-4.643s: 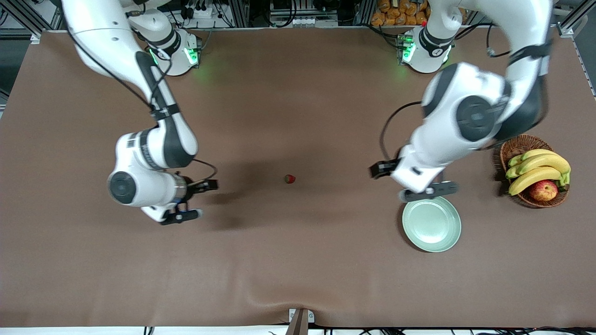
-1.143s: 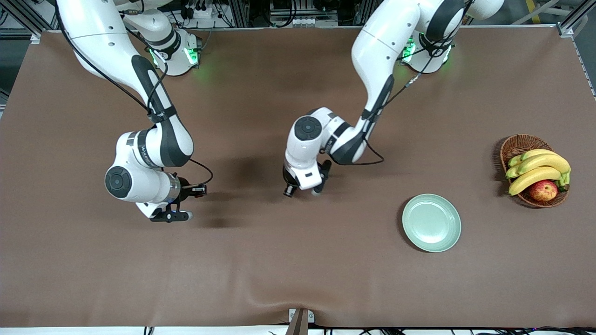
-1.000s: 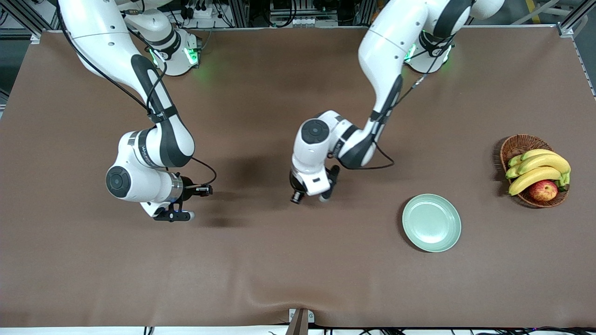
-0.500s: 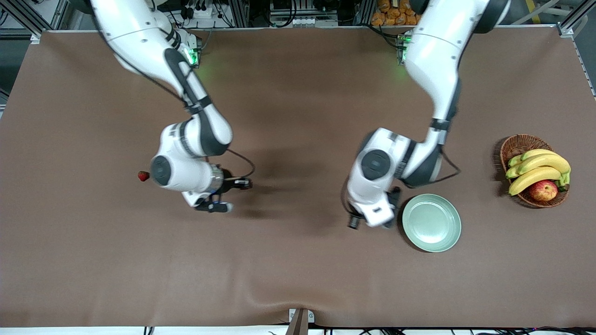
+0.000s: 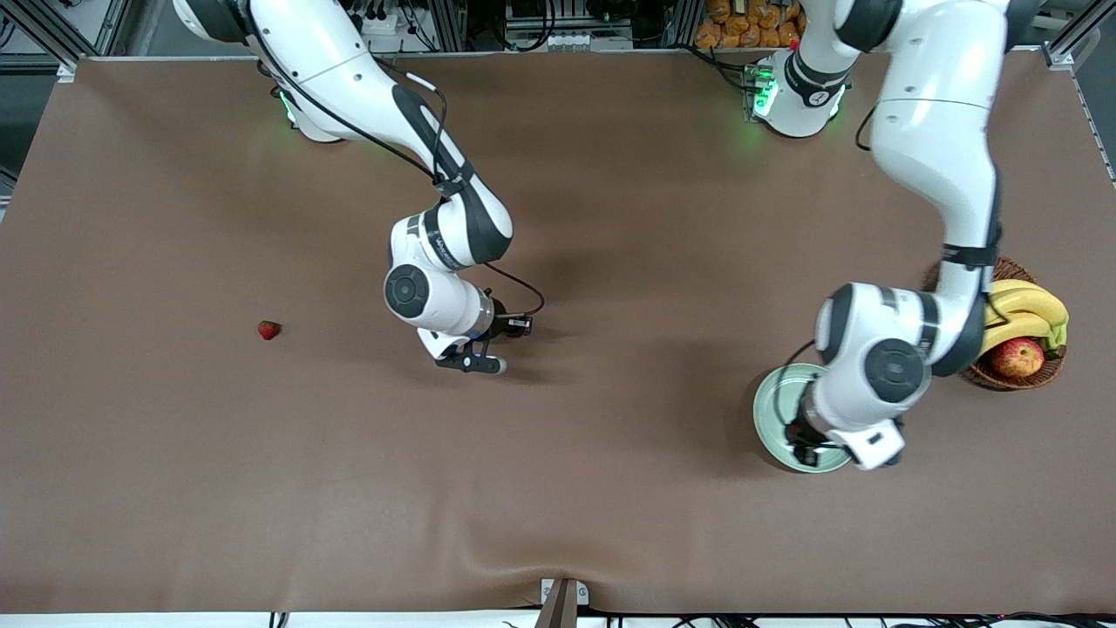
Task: Collect all strawberries into plate
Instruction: 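Drop the strawberry on the plate while the right gripper sets another mid-table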
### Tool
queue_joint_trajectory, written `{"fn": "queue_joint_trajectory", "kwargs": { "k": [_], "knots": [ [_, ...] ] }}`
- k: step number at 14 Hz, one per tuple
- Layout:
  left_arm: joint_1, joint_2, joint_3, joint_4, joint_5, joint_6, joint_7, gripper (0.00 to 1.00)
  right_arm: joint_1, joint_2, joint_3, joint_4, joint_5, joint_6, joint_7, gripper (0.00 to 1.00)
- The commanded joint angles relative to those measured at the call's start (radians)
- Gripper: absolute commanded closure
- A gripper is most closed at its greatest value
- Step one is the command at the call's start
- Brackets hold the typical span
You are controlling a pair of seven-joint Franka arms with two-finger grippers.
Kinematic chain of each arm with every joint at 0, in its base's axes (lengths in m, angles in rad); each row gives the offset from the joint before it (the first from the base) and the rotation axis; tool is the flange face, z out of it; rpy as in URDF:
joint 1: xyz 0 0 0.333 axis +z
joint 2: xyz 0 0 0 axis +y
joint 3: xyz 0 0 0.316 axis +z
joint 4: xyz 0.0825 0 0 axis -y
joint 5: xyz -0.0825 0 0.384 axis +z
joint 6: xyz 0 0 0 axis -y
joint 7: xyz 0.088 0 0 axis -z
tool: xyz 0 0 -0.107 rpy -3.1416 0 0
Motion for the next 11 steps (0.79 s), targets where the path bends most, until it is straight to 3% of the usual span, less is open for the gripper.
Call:
{"fn": "queue_joint_trajectory", "kwargs": {
  "k": [1,4,5,8,9,10,11],
  "knots": [
    [0.059,-0.065,-0.053,-0.101,0.007,-0.007,0.042,1.0,0.005,0.023,-0.01,0.037,0.023,-0.006,0.063,0.47],
    [0.14,-0.093,-0.107,-0.168,0.007,-0.007,0.062,1.0,-0.027,0.012,-0.012,0.035,0.009,-0.008,0.045,0.1],
    [0.156,-0.09,-0.113,-0.184,0.007,-0.007,0.063,1.0,-0.053,0.002,-0.012,0.034,0.006,-0.015,0.043,0.03],
    [0.17,-0.076,-0.113,-0.195,0.007,-0.007,0.067,1.0,-0.118,-0.037,-0.012,0.031,0.003,-0.037,0.037,0.0],
    [0.173,-0.073,-0.113,-0.195,0.005,-0.007,0.06,0.76,-0.157,-0.049,-0.013,0.028,-0.008,-0.061,0.004,0.0],
    [0.174,-0.073,-0.112,-0.193,0.005,-0.007,0.056,0.01,-0.205,-0.061,-0.012,0.028,-0.028,-0.11,-0.069,0.0],
    [0.173,-0.074,-0.113,-0.19,0.005,-0.007,0.053,0.0,-0.246,-0.078,-0.013,0.029,-0.043,-0.162,-0.143,0.0]
  ]
}}
